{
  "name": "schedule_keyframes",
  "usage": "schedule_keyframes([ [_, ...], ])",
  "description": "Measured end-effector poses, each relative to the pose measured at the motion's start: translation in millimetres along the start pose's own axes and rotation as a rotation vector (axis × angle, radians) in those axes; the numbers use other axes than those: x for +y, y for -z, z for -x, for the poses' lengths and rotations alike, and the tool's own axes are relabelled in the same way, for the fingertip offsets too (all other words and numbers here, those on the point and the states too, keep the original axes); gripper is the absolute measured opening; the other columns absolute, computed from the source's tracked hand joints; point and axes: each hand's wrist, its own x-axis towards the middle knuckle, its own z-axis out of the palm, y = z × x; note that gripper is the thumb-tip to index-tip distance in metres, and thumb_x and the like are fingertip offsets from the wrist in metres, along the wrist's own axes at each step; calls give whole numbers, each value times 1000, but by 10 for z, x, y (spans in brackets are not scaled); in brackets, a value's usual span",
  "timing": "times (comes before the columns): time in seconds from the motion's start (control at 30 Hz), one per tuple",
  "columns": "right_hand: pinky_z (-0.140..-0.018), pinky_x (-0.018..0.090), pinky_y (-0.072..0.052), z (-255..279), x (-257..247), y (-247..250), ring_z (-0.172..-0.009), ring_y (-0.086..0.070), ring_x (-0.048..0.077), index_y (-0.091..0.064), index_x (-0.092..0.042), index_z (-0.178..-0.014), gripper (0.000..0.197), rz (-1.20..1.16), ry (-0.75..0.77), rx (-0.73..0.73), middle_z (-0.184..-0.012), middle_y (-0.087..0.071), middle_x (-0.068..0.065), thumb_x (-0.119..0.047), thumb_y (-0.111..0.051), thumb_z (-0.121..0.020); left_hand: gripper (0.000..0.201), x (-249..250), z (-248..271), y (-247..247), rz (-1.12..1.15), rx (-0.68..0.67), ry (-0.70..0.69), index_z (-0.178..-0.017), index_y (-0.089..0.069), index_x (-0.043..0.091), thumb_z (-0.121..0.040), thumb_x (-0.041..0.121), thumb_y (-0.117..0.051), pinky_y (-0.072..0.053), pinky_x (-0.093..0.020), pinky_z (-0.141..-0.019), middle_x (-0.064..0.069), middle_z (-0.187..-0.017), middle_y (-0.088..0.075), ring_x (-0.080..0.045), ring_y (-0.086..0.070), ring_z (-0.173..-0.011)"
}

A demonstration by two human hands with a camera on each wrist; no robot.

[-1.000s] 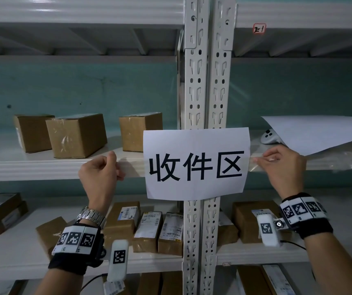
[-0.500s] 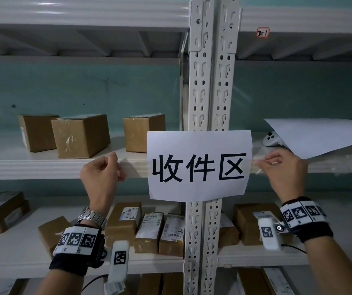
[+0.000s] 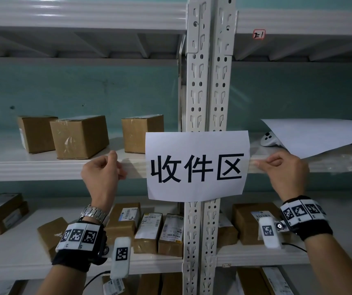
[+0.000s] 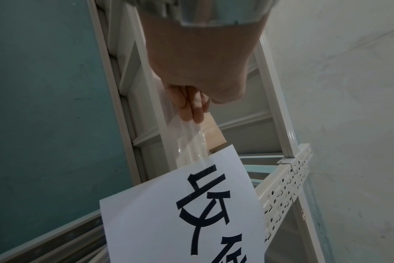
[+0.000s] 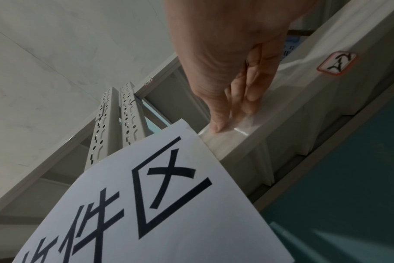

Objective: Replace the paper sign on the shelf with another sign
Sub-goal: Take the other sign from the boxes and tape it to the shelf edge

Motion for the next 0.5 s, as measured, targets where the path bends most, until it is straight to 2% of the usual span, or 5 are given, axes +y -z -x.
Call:
schedule_keyframes([
  [0.13,-68,32,-53,-23,60,60,-65,-65,22,-72,-11,-81,24,-17,-25,4,-71,-68,3,-27,-89,-76,43,14,-1,-24,19,10,3,-63,-65,12,-104,25,-60,-52,-15,-51,-3,-55,-64,-14,-63,-50],
  [0.23,-67,31,-53,-36,96,84,-64,-65,19,-72,-12,-79,23,-29,-31,0,-69,-67,2,-26,-89,-76,43,19,6,-52,25,10,8,-63,-64,14,-104,25,-60,-53,-15,-51,6,-47,-63,-7,-62,-47],
  [0.37,-68,33,-55,-53,107,77,-64,-64,16,-69,-17,-76,22,-66,-80,-15,-68,-66,-3,-24,-90,-75,42,31,19,-81,33,4,5,-63,-65,13,-103,24,-60,-55,-23,-55,9,-47,-64,-20,-63,-53],
  [0.5,-67,30,-52,-49,97,75,-63,-63,16,-69,-17,-77,21,-70,-66,-15,-66,-63,-5,-22,-89,-75,42,30,19,-82,36,4,-3,-63,-64,14,-103,24,-60,-55,-23,-55,10,-46,-63,-21,-63,-53],
])
